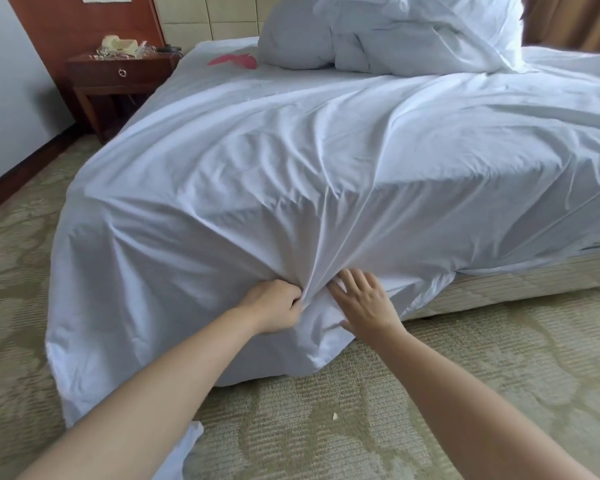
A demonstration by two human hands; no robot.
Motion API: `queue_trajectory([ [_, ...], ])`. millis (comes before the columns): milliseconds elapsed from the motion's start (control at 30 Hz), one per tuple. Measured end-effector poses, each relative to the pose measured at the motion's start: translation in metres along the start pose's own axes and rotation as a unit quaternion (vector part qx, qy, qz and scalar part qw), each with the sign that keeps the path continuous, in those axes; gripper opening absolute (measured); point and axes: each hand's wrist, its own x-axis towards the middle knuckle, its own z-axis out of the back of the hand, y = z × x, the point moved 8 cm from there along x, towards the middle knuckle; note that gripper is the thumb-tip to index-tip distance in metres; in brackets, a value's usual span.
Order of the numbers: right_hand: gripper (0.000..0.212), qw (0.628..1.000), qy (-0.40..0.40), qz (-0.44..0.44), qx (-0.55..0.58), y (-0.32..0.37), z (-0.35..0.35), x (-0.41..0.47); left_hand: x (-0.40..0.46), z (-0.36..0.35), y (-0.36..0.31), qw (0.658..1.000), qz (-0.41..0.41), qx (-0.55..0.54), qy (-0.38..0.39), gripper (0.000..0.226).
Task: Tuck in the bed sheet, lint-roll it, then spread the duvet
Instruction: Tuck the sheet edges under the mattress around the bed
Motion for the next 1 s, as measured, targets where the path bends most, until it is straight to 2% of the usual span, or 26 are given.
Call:
queue_trajectory([
  [33, 0.1, 1.0, -0.002, 0.001, -0.009, 0.001, -0.002, -0.001, -0.002, 0.0, -0.001, 1.0, -0.003, -0.017, -0.004, 0.039],
  [100, 0.088, 1.0, -0.01, 0.0, -0.027, 0.007, -0.002, -0.001, -0.005, -0.003, -0.001, 0.998, 0.001, -0.066, -0.013, 0.04],
  [233, 0.045, 0.994, -0.099, 0.03, -0.02, 0.019, 0.011, 0.002, -0.011, -0.002, 0.002, 0.995, 0.003, -0.094, -0.026, 0.037],
  [300, 0.026, 0.992, -0.114, 0.05, -0.002, 0.018, 0.018, 0.005, -0.015, 0.002, -0.002, 0.996, -0.012, -0.077, -0.05, 0.037],
  [367, 0.034, 0.995, -0.058, 0.079, 0.011, 0.019, 0.016, 0.006, -0.018, 0.002, -0.005, 0.997, -0.028, -0.024, -0.066, 0.034],
  [433, 0.042, 0.988, 0.082, 0.131, 0.026, 0.023, -0.01, -0.005, -0.017, -0.01, -0.003, 0.998, -0.039, 0.024, -0.042, 0.027],
  [500, 0.047, 0.97, 0.207, 0.116, 0.046, 0.021, -0.038, -0.025, -0.014, -0.029, 0.003, 0.997, -0.039, 0.068, 0.011, 0.033],
  [600, 0.059, 0.977, 0.186, 0.044, 0.098, 0.011, -0.042, -0.028, -0.006, -0.048, 0.012, 0.994, -0.022, 0.094, 0.051, 0.043],
  [700, 0.068, 0.984, 0.142, 0.052, 0.099, 0.013, -0.041, -0.013, 0.002, -0.055, 0.014, 0.995, -0.012, 0.079, 0.051, 0.044],
  [867, 0.062, 0.984, 0.119, 0.011, 0.129, 0.012, -0.041, 0.004, 0.004, -0.064, 0.015, 0.994, 0.009, 0.089, 0.069, 0.042],
  [1000, 0.056, 0.985, 0.118, -0.012, 0.129, 0.015, -0.046, 0.005, 0.002, -0.053, 0.02, 0.994, 0.025, 0.1, -0.033, 0.046],
])
